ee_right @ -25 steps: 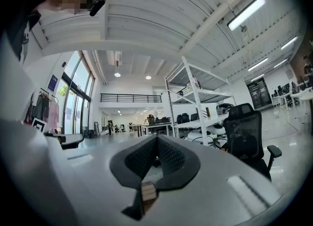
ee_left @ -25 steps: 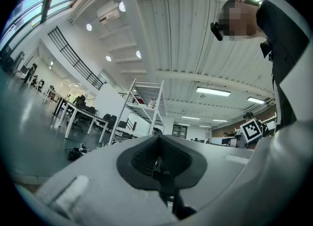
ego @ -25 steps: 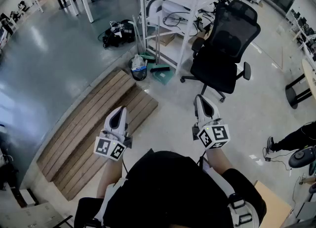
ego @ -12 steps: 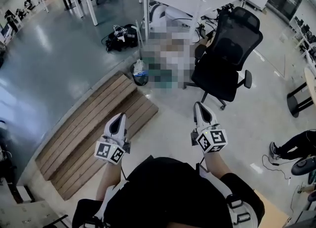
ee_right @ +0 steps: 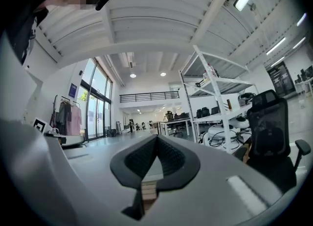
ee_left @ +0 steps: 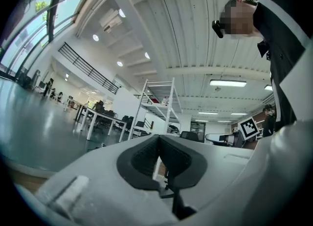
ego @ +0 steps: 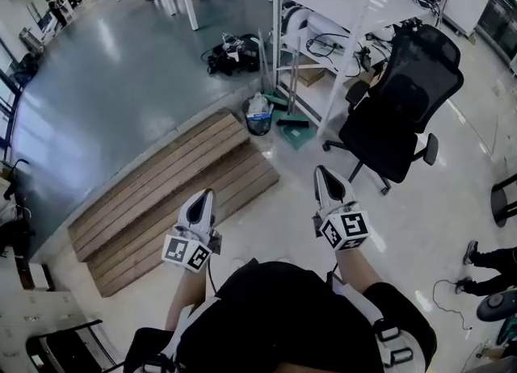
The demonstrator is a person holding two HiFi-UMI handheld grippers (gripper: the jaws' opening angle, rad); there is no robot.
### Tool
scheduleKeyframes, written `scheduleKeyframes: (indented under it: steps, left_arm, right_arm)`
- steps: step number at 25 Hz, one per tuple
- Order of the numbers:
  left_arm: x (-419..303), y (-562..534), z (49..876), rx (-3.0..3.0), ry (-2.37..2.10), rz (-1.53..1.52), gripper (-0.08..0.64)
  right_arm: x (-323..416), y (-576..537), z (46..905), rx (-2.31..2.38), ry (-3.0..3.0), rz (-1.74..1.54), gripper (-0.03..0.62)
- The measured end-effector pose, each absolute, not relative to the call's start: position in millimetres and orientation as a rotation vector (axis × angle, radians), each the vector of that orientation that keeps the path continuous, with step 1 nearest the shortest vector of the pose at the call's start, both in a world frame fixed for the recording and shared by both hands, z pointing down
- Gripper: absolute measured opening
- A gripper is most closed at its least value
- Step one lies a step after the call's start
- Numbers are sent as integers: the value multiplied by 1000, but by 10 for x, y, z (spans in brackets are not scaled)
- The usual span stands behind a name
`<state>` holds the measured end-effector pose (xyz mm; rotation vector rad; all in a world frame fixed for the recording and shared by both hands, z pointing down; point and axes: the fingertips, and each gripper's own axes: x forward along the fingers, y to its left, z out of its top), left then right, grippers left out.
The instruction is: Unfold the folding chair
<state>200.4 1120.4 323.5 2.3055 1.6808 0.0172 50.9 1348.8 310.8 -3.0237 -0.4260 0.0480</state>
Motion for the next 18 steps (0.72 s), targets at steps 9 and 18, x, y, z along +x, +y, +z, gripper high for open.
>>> scheduleKeyframes:
  steps: [9, 18]
  left_arm:
    - [1788, 10234, 3260, 2557, 1296, -40, -2]
    - [1788, 9320, 3176, 2643, 1074, -77, -2]
  right_arm:
    - [920, 13129, 3171, -3072, -14, -24, 5]
    - [1396, 12253, 2978, -3018, 242, 28, 5]
